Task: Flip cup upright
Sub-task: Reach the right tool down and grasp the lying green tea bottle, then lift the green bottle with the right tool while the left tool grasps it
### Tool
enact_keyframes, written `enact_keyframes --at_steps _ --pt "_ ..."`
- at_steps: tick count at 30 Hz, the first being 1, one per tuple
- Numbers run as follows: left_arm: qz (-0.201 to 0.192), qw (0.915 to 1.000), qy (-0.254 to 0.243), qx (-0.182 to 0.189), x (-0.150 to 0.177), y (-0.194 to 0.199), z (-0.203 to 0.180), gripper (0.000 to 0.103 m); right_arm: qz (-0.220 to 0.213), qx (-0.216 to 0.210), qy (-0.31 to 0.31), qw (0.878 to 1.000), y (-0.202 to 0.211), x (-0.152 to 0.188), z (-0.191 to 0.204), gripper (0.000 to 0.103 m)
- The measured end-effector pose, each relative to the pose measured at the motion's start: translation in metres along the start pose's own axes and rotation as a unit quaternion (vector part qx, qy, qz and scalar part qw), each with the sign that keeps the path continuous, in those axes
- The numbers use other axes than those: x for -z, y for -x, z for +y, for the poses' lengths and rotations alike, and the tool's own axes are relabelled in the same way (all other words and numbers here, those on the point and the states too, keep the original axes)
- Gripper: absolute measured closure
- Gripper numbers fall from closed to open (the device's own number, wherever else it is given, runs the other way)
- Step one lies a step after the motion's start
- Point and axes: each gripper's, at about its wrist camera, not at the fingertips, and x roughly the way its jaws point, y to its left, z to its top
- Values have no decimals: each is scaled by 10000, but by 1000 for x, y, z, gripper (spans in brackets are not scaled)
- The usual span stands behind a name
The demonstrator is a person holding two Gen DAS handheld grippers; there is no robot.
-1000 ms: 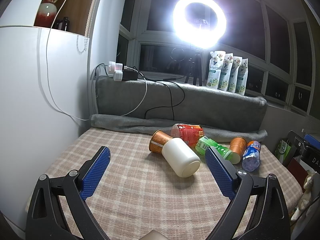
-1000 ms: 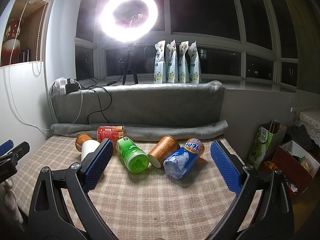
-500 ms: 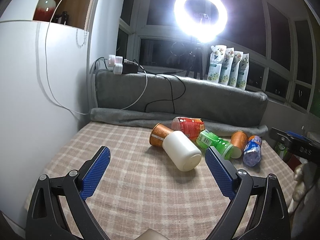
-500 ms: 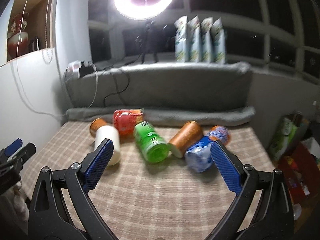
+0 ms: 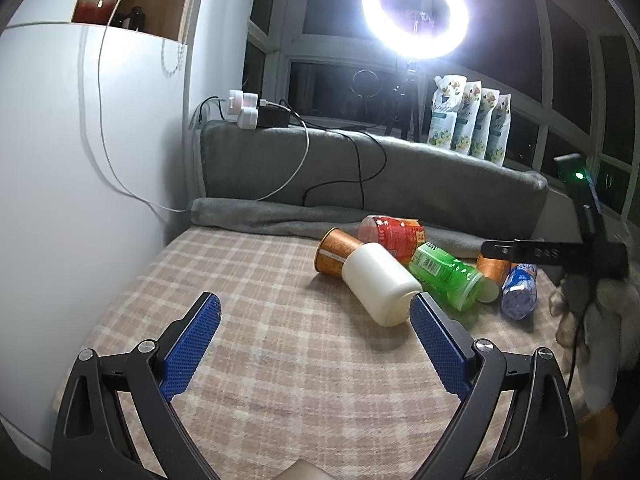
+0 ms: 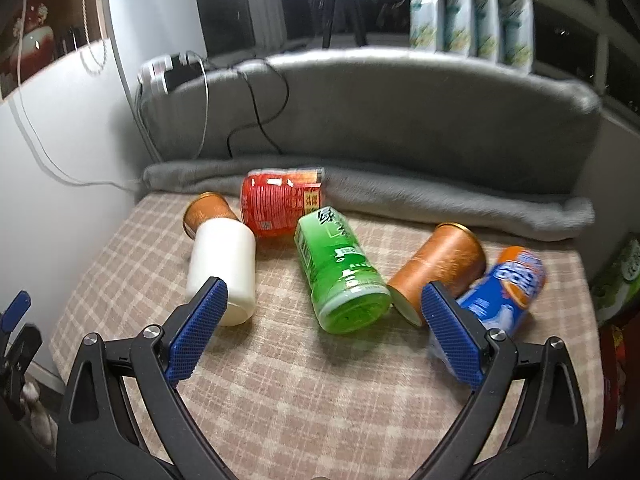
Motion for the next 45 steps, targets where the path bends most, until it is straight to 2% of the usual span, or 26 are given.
enact_keyframes --at_steps 6,11,15,21,28,29,34,45 --pt "159 9998 78 -4 6 -6 5 7 639 -40 213 9977 -42 -14 -4 8" --pt "252 9996 132 -20 10 -10 8 7 1003 -44 281 9946 -67 -21 -11 10" --pt "292 9994 165 -34 11 -13 10 7 1320 -18 373 9905 -87 -27 -13 18" --pt "309 9994 178 -51 11 -16 11 7 1660 -56 480 9849 -114 -34 -13 20" --pt "336 9992 209 -74 12 -17 14 7 1884 -23 586 9803 -136 -36 -5 29" --pt "335 9992 218 -74 12 -18 15 7 1907 -25 603 9798 -137 -36 -4 34" --pt "328 9992 235 -80 12 -15 16 7 1932 -107 527 9797 -137 -34 0 35" --pt "524 9982 272 93 13 -17 12 8 1731 -492 -58 9837 -100 -14 3 36"
